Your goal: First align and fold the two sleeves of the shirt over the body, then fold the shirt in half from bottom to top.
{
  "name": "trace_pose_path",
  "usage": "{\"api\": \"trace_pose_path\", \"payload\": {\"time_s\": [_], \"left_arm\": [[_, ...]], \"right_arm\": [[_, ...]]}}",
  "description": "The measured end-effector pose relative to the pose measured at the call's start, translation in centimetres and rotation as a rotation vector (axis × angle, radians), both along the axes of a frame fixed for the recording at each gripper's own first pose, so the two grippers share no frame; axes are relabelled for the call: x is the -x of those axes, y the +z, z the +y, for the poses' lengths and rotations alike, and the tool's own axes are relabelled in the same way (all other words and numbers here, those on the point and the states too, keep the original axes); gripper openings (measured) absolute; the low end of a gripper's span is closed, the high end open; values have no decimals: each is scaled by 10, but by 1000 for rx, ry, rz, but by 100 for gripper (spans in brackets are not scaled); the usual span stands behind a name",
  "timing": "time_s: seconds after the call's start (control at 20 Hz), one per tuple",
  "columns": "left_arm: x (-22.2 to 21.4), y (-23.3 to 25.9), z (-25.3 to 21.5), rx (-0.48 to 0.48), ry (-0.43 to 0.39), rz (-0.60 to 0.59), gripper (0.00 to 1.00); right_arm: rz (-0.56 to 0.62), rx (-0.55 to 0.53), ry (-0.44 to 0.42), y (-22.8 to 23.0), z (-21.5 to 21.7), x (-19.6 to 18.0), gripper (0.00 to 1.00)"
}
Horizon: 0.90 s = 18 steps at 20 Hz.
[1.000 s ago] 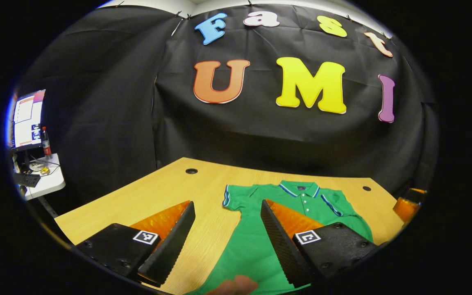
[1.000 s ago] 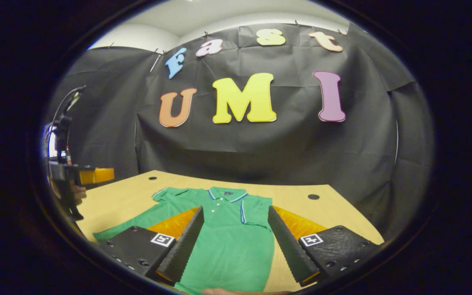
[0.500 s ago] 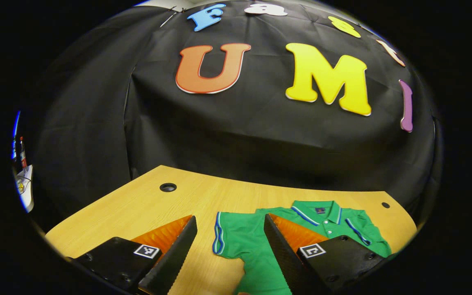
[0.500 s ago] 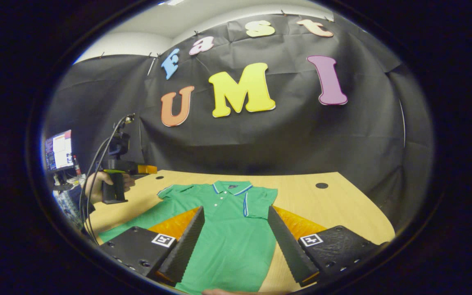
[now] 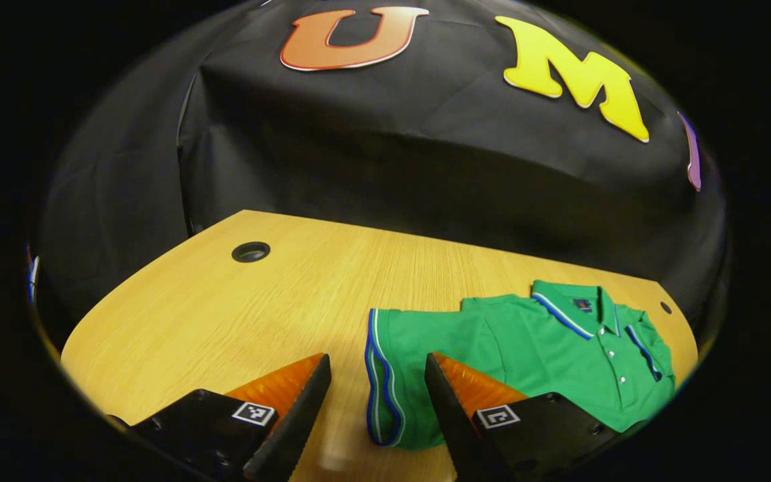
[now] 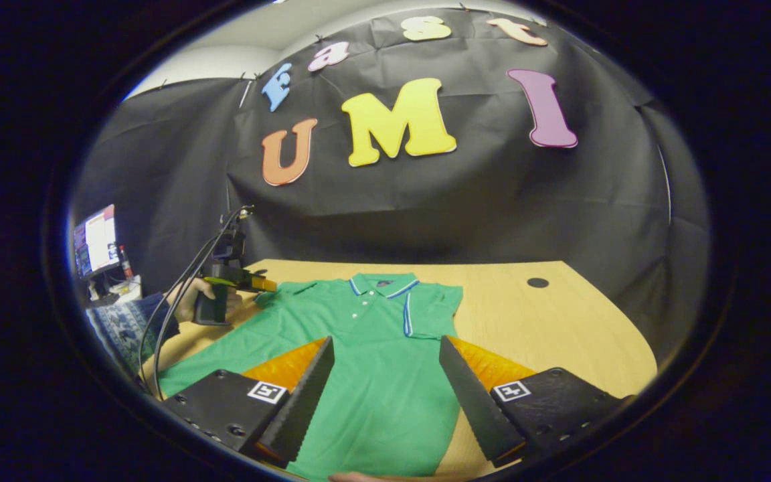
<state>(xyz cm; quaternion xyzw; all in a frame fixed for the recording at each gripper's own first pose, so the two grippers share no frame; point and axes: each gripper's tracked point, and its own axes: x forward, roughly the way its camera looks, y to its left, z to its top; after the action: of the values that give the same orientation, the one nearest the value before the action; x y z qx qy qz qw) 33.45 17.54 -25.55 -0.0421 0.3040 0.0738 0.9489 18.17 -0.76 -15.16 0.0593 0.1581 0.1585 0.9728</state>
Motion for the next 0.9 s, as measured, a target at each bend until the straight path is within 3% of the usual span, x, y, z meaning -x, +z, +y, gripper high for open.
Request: {"api": "trace_pose_path", "payload": {"time_s": [0.1, 0.25, 0.3, 0.35, 0.4, 0.55, 0.8, 0.85, 0.9], "left_arm": [[-8, -1, 3, -42, 4, -3, 92], [-11, -2, 0, -65, 16, 16, 45], [-13, -1, -3, -60, 17, 19, 36], [-13, -2, -5, -60, 19, 22, 17], [-14, -2, -6, -78, 22, 28, 12], [-13, 3, -11, -158, 22, 62, 7], [-26, 32, -50, -181, -9, 7, 7], [-27, 34, -61, -182, -21, 3, 7], [-29, 36, -74, -178, -33, 1, 7]], "right_arm": [[2, 0, 24, -2, 8, 3, 96], [6, 48, 2, -10, 2, 1, 96], [3, 69, -12, -11, 0, -1, 96], [-1, 85, -21, -12, 0, -1, 96], [-3, 87, -24, -12, 0, -1, 96], [12, 59, -26, -14, 0, -1, 96], [18, 47, -85, -14, -14, -8, 96], [18, 39, -100, -14, -17, -9, 92], [21, 37, -121, -14, -22, -11, 96]]}}
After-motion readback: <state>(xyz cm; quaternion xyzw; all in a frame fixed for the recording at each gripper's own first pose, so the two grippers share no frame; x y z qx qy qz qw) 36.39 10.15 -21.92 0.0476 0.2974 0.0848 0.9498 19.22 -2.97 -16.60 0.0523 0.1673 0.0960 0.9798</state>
